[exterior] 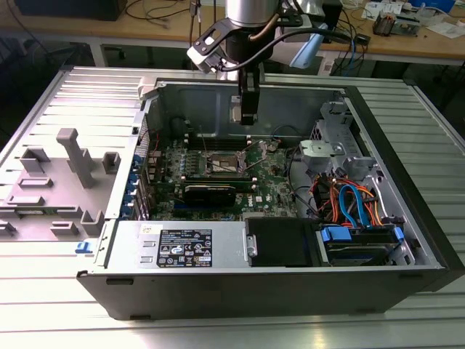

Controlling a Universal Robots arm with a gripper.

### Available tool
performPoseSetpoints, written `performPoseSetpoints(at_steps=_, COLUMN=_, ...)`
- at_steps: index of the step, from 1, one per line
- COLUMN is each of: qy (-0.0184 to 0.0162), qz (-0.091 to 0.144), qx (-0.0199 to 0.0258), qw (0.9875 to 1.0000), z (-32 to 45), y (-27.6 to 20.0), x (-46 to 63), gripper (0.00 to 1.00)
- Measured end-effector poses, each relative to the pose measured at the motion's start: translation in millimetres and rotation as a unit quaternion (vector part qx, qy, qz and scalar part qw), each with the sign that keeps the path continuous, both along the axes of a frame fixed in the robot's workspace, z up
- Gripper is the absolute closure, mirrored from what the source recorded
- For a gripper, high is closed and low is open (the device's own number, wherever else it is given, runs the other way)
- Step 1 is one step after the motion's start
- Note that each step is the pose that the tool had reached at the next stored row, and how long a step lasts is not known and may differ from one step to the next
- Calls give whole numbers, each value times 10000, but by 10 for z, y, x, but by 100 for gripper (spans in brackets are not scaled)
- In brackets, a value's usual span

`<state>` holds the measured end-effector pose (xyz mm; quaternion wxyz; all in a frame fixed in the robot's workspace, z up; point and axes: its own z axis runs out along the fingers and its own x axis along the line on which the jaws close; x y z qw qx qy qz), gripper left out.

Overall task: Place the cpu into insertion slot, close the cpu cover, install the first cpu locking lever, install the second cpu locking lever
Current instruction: 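Place the cpu into insertion slot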

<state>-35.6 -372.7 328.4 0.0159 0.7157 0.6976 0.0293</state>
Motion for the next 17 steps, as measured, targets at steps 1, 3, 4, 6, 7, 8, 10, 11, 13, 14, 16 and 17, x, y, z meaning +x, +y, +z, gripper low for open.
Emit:
performPoseSetpoints(at_steps=1, qy=0, qz=0, qx=0, qw=10000, z=-6, y=0, x=0, gripper=46)
performPoseSetpoints(at_steps=3, qy=0, qz=0, qx=0, qw=10000, z=-25, y=0, x=0, gripper=46)
performPoseSetpoints(at_steps=4, qy=1, qz=0, qx=0, qw=10000, z=-36, y=0, x=0, gripper=46)
performPoseSetpoints(at_steps=6, qy=2, qz=0, qx=0, qw=10000, z=-49, y=0, x=0, gripper=46)
performPoseSetpoints(at_steps=7, qy=3, qz=0, qx=0, qw=10000, z=-53, y=0, x=0, gripper=46)
performPoseSetpoints(at_steps=8, qy=3, qz=0, qx=0, qw=10000, z=-58, y=0, x=0, gripper=46)
performPoseSetpoints(at_steps=10, qy=5, qz=0, qx=0, qw=10000, z=-69, y=0, x=0, gripper=46)
performPoseSetpoints(at_steps=11, qy=6, qz=0, qx=0, qw=10000, z=-77, y=0, x=0, gripper=46)
performPoseSetpoints(at_steps=13, qy=8, qz=0, qx=0, qw=10000, z=-87, y=0, x=0, gripper=46)
performPoseSetpoints(at_steps=14, qy=8, qz=0, qx=0, qw=10000, z=-91, y=0, x=0, gripper=46)
performPoseSetpoints(at_steps=16, qy=10, qz=0, qx=0, qw=10000, z=-99, y=0, x=0, gripper=46)
performPoseSetpoints(at_steps=17, qy=10, qz=0, qx=0, qw=10000, z=-103, y=0, x=0, gripper=46)
